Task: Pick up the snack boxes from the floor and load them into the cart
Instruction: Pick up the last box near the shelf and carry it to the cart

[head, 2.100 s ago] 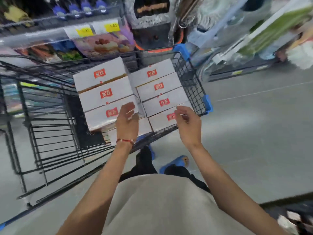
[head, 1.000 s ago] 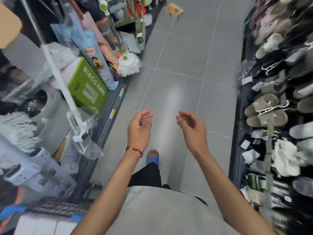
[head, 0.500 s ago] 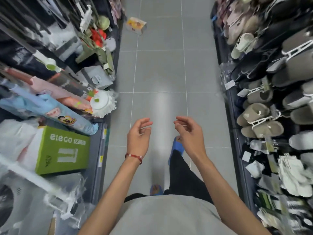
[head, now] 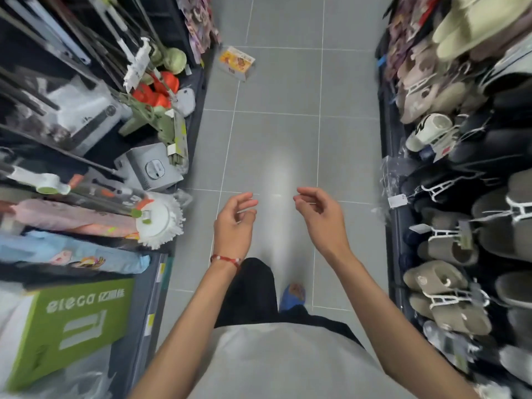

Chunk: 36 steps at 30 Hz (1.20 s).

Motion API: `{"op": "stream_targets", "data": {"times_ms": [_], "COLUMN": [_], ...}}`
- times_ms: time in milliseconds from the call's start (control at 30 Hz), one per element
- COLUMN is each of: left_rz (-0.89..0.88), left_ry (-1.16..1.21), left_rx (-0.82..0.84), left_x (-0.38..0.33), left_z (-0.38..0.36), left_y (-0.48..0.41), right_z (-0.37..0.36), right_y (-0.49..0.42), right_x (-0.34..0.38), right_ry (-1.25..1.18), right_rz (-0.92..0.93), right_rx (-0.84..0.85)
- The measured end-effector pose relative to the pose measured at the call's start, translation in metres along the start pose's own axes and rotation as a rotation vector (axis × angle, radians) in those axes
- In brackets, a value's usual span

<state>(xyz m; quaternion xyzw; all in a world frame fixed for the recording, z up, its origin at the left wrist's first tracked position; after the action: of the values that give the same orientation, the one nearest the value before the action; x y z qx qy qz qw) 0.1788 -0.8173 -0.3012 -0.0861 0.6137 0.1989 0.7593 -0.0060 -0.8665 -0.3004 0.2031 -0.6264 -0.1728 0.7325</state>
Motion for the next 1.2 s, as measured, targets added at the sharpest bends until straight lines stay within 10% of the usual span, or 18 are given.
{"op": "stream_targets", "data": {"times_ms": [1200], "left_rz": [0.176], "left_ry": [0.111], "left_rx": [-0.228], "left_x": [-0.108], "left_z": [-0.139], "left_y": [-0.797], "right_z": [-0.123], "right_y": [-0.718], "right_x": [0.446], "right_ry": [0.215], "right_rz": [0.005], "right_rx": [0.211]}}
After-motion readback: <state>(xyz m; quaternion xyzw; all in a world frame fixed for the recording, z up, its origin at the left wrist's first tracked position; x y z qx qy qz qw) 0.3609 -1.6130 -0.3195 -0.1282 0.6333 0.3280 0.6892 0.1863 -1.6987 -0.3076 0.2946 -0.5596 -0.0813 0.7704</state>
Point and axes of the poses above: each hand's wrist, its own y-axis away from the middle knuckle, its own z-axis out of the back of the hand, x = y × z, the point moved 4 cm from there along -y, towards the middle knuckle, and after that the axes turned 11 degrees about -z, right-handed, at the moved point
